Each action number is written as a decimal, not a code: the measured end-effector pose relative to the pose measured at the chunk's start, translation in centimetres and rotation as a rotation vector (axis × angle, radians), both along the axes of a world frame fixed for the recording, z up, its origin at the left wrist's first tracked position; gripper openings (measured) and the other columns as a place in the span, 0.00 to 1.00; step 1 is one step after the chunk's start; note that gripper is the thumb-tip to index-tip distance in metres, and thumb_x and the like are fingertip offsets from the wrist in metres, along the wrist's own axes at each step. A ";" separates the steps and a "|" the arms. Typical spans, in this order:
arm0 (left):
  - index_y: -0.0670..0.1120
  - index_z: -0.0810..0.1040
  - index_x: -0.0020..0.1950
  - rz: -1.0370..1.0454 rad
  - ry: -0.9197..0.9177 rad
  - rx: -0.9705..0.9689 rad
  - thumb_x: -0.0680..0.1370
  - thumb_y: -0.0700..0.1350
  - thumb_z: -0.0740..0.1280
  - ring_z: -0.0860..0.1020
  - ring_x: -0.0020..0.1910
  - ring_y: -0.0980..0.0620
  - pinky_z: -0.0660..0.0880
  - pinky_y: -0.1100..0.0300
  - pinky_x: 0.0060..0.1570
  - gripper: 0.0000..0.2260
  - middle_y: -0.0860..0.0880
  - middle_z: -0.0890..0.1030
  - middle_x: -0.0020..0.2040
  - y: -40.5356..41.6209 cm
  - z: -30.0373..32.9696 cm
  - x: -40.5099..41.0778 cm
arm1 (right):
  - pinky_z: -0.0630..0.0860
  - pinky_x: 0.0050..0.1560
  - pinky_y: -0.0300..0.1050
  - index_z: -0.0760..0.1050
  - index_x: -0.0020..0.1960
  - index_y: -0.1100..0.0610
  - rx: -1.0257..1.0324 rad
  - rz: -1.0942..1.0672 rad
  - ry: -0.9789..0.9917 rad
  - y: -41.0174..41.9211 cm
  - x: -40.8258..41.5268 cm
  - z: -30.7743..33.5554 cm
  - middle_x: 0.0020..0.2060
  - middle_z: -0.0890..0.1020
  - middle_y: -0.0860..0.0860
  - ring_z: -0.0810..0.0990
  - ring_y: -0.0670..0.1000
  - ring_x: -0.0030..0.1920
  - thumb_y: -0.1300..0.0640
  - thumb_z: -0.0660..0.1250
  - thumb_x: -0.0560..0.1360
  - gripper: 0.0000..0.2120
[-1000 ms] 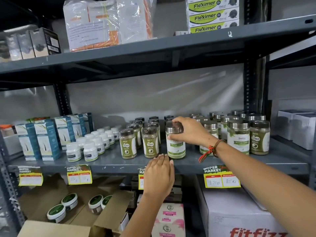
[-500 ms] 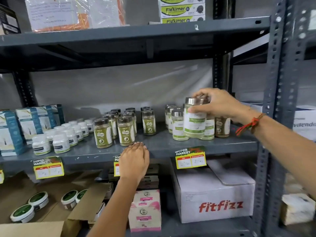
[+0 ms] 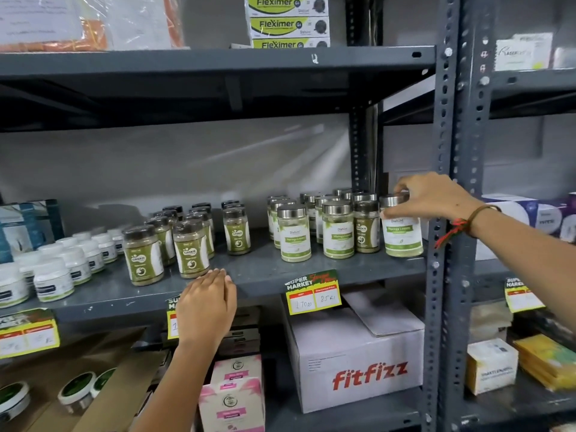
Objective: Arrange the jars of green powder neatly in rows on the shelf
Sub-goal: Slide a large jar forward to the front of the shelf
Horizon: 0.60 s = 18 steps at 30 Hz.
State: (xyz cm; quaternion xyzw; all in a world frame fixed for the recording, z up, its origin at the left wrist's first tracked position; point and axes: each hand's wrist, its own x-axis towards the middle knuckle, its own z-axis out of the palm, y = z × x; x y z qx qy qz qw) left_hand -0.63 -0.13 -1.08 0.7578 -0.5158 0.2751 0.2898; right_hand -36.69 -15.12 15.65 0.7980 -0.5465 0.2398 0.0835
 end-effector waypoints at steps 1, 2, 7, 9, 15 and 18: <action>0.41 0.83 0.54 -0.002 0.002 -0.005 0.79 0.46 0.60 0.80 0.55 0.45 0.75 0.51 0.57 0.14 0.44 0.84 0.54 0.0 0.0 0.0 | 0.78 0.48 0.49 0.78 0.56 0.53 0.002 -0.017 0.012 -0.2 0.0 -0.1 0.46 0.83 0.51 0.80 0.53 0.45 0.31 0.70 0.62 0.32; 0.41 0.83 0.54 -0.002 0.003 -0.010 0.79 0.46 0.60 0.80 0.55 0.45 0.75 0.50 0.57 0.15 0.44 0.84 0.54 0.0 0.0 -0.1 | 0.78 0.45 0.48 0.78 0.55 0.53 0.003 -0.030 0.024 -0.3 0.1 -0.1 0.44 0.82 0.51 0.80 0.52 0.42 0.31 0.70 0.63 0.31; 0.40 0.83 0.54 -0.007 0.004 -0.023 0.78 0.49 0.55 0.81 0.54 0.45 0.75 0.50 0.56 0.20 0.44 0.84 0.53 0.0 0.0 -0.2 | 0.81 0.45 0.50 0.77 0.49 0.56 0.008 -0.084 0.085 -1.2 0.5 -0.4 0.38 0.81 0.52 0.80 0.53 0.35 0.31 0.70 0.64 0.29; 0.40 0.83 0.54 -0.009 0.011 -0.022 0.78 0.49 0.55 0.81 0.54 0.45 0.75 0.50 0.56 0.20 0.44 0.84 0.53 0.0 0.0 -0.2 | 0.82 0.45 0.52 0.74 0.42 0.55 0.002 -0.103 0.105 -1.6 0.6 -0.5 0.36 0.80 0.52 0.78 0.51 0.32 0.32 0.70 0.64 0.26; 0.41 0.82 0.55 -0.007 0.028 -0.018 0.78 0.49 0.55 0.80 0.56 0.45 0.75 0.49 0.58 0.20 0.44 0.84 0.54 -0.1 -0.1 -0.1 | 0.82 0.44 0.50 0.74 0.50 0.55 0.064 -0.121 0.195 -2.0 0.9 -0.1 0.38 0.80 0.52 0.79 0.50 0.34 0.31 0.67 0.66 0.29; 0.41 0.82 0.56 -0.008 0.027 -0.006 0.79 0.50 0.54 0.80 0.56 0.45 0.74 0.49 0.58 0.21 0.44 0.83 0.55 0.0 -0.1 -0.1 | 0.82 0.45 0.52 0.74 0.52 0.55 0.077 -0.125 0.229 -2.2 1.1 0.0 0.40 0.79 0.52 0.78 0.50 0.34 0.31 0.66 0.67 0.29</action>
